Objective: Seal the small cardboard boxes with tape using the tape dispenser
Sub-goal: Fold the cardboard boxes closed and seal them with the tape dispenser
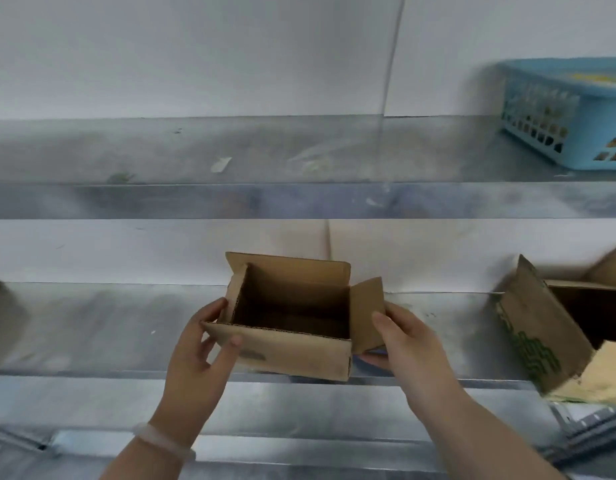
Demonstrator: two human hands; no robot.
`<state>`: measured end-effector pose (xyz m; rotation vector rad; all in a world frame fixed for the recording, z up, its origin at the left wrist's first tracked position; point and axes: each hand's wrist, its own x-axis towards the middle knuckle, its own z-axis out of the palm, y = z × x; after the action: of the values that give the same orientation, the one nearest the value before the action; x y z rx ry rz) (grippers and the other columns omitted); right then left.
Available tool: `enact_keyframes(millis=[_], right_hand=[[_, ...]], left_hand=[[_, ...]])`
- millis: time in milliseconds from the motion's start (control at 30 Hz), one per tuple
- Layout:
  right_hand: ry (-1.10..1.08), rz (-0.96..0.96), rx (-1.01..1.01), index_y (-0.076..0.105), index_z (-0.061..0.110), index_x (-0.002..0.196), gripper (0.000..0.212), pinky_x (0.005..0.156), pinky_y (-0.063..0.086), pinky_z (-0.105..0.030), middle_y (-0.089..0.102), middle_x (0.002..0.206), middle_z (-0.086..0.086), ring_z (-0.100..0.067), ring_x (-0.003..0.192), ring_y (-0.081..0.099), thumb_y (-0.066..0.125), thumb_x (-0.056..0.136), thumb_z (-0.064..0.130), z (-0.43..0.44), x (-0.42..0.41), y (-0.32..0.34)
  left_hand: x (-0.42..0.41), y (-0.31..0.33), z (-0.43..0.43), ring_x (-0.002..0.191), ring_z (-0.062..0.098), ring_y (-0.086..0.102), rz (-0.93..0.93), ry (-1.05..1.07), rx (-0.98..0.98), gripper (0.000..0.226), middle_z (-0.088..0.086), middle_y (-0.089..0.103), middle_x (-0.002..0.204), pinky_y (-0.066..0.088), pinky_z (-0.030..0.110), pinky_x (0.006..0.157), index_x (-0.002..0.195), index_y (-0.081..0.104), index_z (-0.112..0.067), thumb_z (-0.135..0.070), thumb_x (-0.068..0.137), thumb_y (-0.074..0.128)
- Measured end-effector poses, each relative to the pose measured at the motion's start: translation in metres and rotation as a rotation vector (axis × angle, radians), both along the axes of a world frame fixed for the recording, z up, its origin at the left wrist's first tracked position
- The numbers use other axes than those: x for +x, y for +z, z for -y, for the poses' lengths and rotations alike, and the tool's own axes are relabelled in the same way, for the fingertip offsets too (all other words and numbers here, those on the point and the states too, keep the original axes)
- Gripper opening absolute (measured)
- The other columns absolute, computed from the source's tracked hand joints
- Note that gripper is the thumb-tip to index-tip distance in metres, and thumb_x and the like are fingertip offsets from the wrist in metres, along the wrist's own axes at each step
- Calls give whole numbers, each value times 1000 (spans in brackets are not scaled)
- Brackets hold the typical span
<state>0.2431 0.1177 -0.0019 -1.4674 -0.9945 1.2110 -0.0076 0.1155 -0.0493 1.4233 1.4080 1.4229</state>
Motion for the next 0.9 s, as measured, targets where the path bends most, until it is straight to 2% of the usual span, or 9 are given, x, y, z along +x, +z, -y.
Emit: enact_keyframes(millis=[100, 200, 267, 400, 500, 600, 767, 833, 900], right_hand=[[61, 76, 9, 55, 49, 89, 25, 86, 57, -36, 61, 99, 18, -10, 92, 64, 47, 101, 29, -20, -27, -20], [127, 93, 47, 59, 51, 108, 18, 101, 49, -39, 64, 107, 25, -3, 108, 59, 47, 97, 45, -29, -39, -46], [229, 139, 121, 53, 50, 126, 41, 108, 42, -35, 59, 121, 30, 3, 120, 52, 46, 88, 64, -30, -40, -63], [343, 475, 155, 37, 54, 138, 73, 109, 38, -32, 40, 140, 30, 4, 132, 36, 45, 73, 85, -35, -33, -83], [357, 674, 201, 44, 53, 133, 65, 111, 32, -24, 31, 137, 40, 10, 131, 29, 44, 73, 79, -44, -30, -83], [387, 834, 231, 57, 40, 125, 53, 109, 30, -20, 29, 132, 40, 7, 125, 30, 45, 82, 68, -54, -33, -81], [410, 817, 187, 62, 30, 121, 66, 102, 41, -24, 35, 124, 40, 1, 120, 40, 46, 74, 74, -70, -30, -77], [394, 784, 177, 47, 37, 135, 74, 99, 45, -25, 36, 125, 33, 3, 113, 47, 60, 70, 70, -77, -27, -76], [383, 715, 138, 9, 45, 150, 109, 97, 46, -23, 25, 135, 26, 3, 109, 49, 77, 66, 58, -84, -26, -74]], left_hand=[[-22, -22, -10, 117, 1, 54, -24, -22, -49, 51, -15, 57, 125, 47, 9, 90, 128, 50, -32, -31, 79, 62], [-39, -38, -24, 120, 4, 52, -52, -98, -89, 56, -13, 55, 130, 46, 10, 91, 132, 49, -30, -30, 78, 64], [-49, -46, -34, 120, 6, 53, -95, -154, -88, 54, -17, 56, 129, 49, 18, 95, 131, 50, -33, -31, 80, 65], [-65, -56, -53, 118, 12, 54, -247, -184, -99, 53, -18, 55, 128, 52, 28, 92, 131, 51, -37, -52, 83, 65], [-68, -56, -63, 115, 7, 52, -328, -141, -93, 55, -17, 56, 121, 49, 22, 89, 124, 57, -40, -68, 77, 52], [-65, -51, -73, 100, 3, 54, -421, -67, -81, 50, -12, 56, 108, 48, 18, 80, 114, 62, -41, -71, 77, 45], [-64, -44, -88, 85, 9, 58, -469, -37, -133, 61, -6, 57, 103, 49, 18, 70, 121, 59, -34, -73, 75, 53], [-66, -44, -94, 87, 11, 59, -429, -72, -127, 76, -13, 55, 115, 54, 23, 72, 137, 43, -39, -68, 70, 61], [-69, -45, -102, 84, 11, 57, -412, -132, -121, 101, -29, 37, 135, 55, 22, 70, 149, 12, -45, -57, 66, 69]])
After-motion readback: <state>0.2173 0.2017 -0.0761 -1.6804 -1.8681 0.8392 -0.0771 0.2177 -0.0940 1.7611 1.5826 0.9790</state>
